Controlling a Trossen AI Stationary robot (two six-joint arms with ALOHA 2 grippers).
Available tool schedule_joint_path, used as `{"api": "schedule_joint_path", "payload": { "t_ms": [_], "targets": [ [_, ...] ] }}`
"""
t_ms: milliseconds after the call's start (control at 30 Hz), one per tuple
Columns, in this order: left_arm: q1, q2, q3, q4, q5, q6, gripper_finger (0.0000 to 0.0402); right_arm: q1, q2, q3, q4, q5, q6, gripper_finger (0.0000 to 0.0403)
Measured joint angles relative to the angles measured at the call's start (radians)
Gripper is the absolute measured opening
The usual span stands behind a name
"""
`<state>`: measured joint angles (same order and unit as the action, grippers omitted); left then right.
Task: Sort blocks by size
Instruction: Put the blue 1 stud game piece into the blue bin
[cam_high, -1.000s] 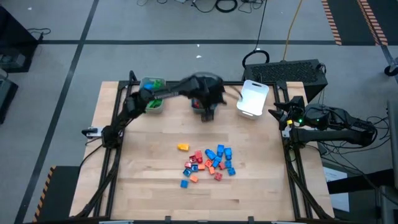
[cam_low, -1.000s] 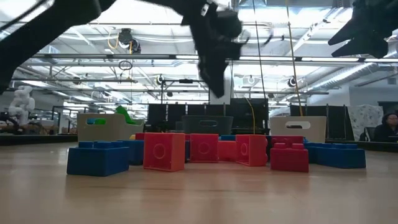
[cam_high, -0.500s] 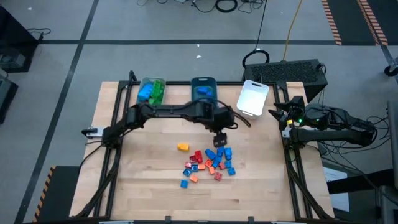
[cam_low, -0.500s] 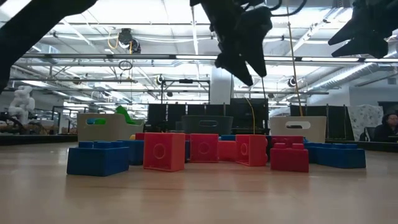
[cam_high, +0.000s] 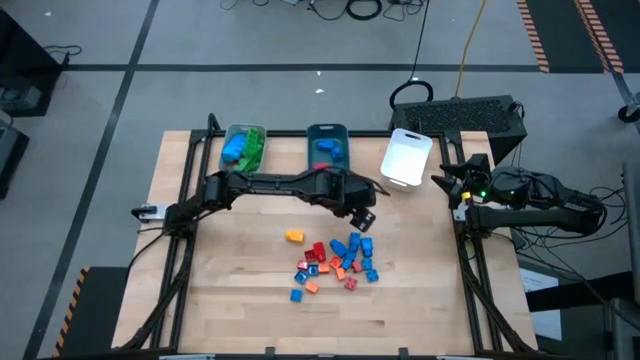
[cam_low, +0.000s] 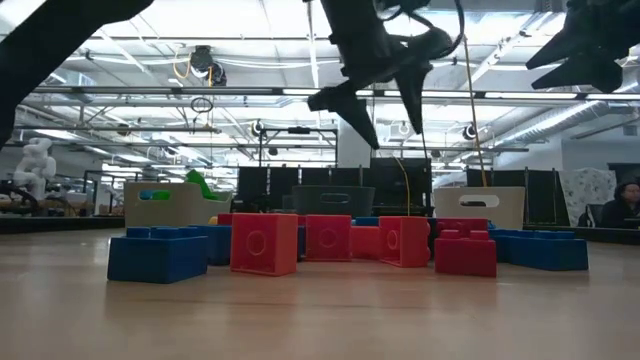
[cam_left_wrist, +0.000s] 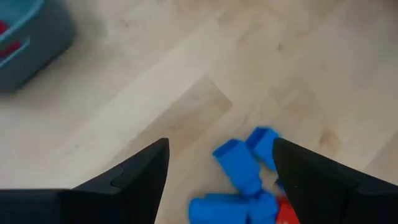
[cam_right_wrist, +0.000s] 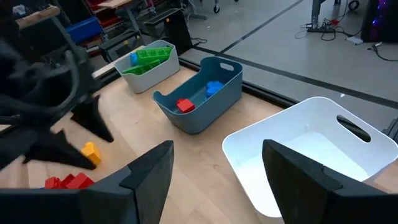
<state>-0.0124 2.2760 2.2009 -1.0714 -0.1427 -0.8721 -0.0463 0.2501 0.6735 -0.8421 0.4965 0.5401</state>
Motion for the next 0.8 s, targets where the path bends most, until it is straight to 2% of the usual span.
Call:
{"api": "schedule_joint_path", "payload": {
  "t_ms": [167, 400, 800],
  "targets": [
    [-0.069, 0.035, 0.0, 0.037, -0.065, -0.166, 0.0286, 0.0, 0.0, 0.0, 0.0, -0.003, 0.028, 0.0238],
    [-0.122, 0.084, 0.0, 0.042, -0.093, -0.32, 0.0286, 0.0, 0.0, 0.0, 0.0, -0.035, 0.024, 0.0238],
    [-0.119, 0.155, 0.0, 0.069, -0.114, -0.379, 0.0286, 0.0, 0.0, 0.0, -0.001, -0.058, 0.024, 0.0238]
  ]
}}
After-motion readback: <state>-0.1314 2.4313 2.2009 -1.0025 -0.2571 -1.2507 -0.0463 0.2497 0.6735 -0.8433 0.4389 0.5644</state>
